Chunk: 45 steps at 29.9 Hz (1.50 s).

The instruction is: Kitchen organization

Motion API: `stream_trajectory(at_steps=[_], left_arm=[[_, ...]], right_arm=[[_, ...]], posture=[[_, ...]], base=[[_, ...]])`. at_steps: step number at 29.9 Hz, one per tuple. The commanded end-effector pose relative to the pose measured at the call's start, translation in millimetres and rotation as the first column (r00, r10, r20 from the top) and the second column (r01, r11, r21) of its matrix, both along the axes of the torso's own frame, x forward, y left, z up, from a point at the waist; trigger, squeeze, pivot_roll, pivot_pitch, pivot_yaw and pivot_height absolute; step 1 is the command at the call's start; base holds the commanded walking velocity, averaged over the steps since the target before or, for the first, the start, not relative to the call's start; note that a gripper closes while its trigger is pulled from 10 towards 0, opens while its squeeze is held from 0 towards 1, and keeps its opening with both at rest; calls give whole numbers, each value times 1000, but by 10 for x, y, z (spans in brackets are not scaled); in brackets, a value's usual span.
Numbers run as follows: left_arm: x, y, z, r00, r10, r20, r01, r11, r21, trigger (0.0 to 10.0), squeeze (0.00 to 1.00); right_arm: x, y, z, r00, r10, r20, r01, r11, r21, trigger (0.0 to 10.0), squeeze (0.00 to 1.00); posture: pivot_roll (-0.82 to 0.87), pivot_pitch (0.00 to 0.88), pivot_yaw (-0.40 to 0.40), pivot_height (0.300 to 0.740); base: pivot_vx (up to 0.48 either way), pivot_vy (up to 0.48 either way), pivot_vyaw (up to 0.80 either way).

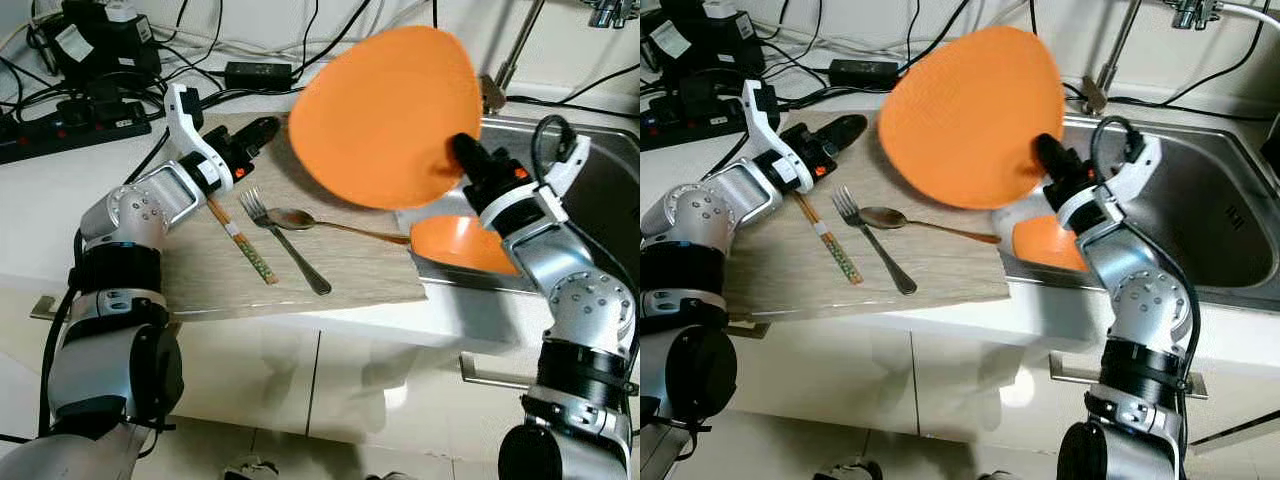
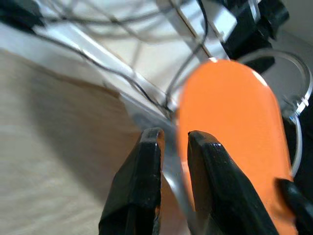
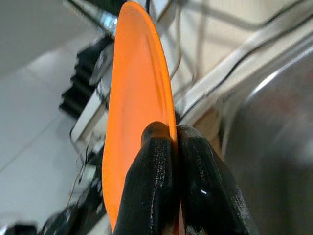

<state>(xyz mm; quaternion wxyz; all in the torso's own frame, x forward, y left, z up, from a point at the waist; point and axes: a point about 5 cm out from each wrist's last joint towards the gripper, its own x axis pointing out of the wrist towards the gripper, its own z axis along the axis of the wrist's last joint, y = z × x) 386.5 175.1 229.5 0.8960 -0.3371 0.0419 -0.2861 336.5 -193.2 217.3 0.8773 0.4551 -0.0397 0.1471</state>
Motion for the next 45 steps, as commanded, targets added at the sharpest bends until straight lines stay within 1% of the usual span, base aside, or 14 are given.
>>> stream_trajectory(at_steps=[1, 5, 7, 9, 12, 22, 32, 33, 34, 35, 37, 38, 39, 45], left_arm=[[27, 33, 75, 999, 42, 29, -42, 999, 4, 10000, 0], [29, 65, 113, 997, 59, 58, -59, 998, 12, 10000, 0], [4, 20, 113, 993, 29, 115, -45, 989, 141, 10000, 0], [-60, -125, 72, 976, -55, 209, -26, 931, 365, 10000, 0], [-170, -357, 73, 947, -170, 272, 12, 866, 500, 10000, 0], [-561, -825, 101, 817, -494, 297, 212, 738, 641, 10000, 0], [-673, -968, -139, 825, -530, 196, 284, 689, 667, 10000, 0], [-680, -972, -140, 825, -530, 194, 286, 689, 666, 10000, 0], [-680, -972, -140, 825, -530, 194, 286, 689, 666, 10000, 0], [-684, -975, -140, 827, -529, 190, 287, 688, 666, 10000, 0], [-679, -976, -136, 833, -521, 186, 284, 691, 665, 10000, 0], [-667, -970, -130, 838, -512, 185, 278, 695, 664, 10000, 0], [-655, -964, -125, 844, -503, 185, 271, 700, 661, 10000, 0], [-580, -906, -120, 880, -439, 180, 223, 718, 659, 10000, 0]], right_arm=[[17, -123, 139, 996, -63, 56, 62, 998, 13, 0, 0], [56, -216, 154, 992, -121, 46, 121, 993, -12, 0, 0], [113, -342, 135, 976, -217, 19, 218, 969, -120, 0, 0], [189, -513, 81, 944, -328, -14, 309, 901, -303, 0, 0], [277, -699, 4, 916, -397, -54, 336, 835, -435, 0, 0], [338, -1009, -365, 848, -473, -239, 282, 784, -553, 0, 0], [281, -921, -783, 817, -414, -403, 151, 826, -543, 0, 0], [277, -907, -814, 815, -405, -415, 133, 828, -545, 2039, 0], [277, -907, -814, 815, -405, -415, 133, 828, -545, 2039, 0], [272, -899, -845, 809, -403, -428, 119, 825, -553, 10000, 0], [267, -900, -872, 802, -404, -440, 108, 822, -559, 10000, 0], [266, -915, -868, 797, -413, -441, 116, 822, -558, 10000, 353], [265, -931, -862, 792, -421, -441, 126, 821, -557, 10000, 980], [267, -1005, -801, 786, -454, -420, 172, 812, -557, 10000, 1000]], posture=[[-35, 0, -33, 740], [-32, 0, -33, 740], [-31, 0, -31, 740], [-32, 0, -28, 740], [-36, 0, -22, 740], [-29, 0, -32, 740], [-29, 0, -36, 740], [-29, 0, -35, 740], [-29, 0, -35, 740], [-29, 0, -34, 740], [-29, 0, -32, 740], [-29, 0, -31, 740], [-29, 0, -30, 740], [-30, 0, -25, 740]], base=[[0, 0, 0], [0, 0, 0], [0, 0, 0], [0, 0, 0], [0, 0, 0], [0, 0, 0], [0, 0, 0], [0, 0, 0], [0, 0, 0], [0, 0, 0], [0, 0, 0], [0, 0, 0], [0, 0, 0], [0, 0, 0]])
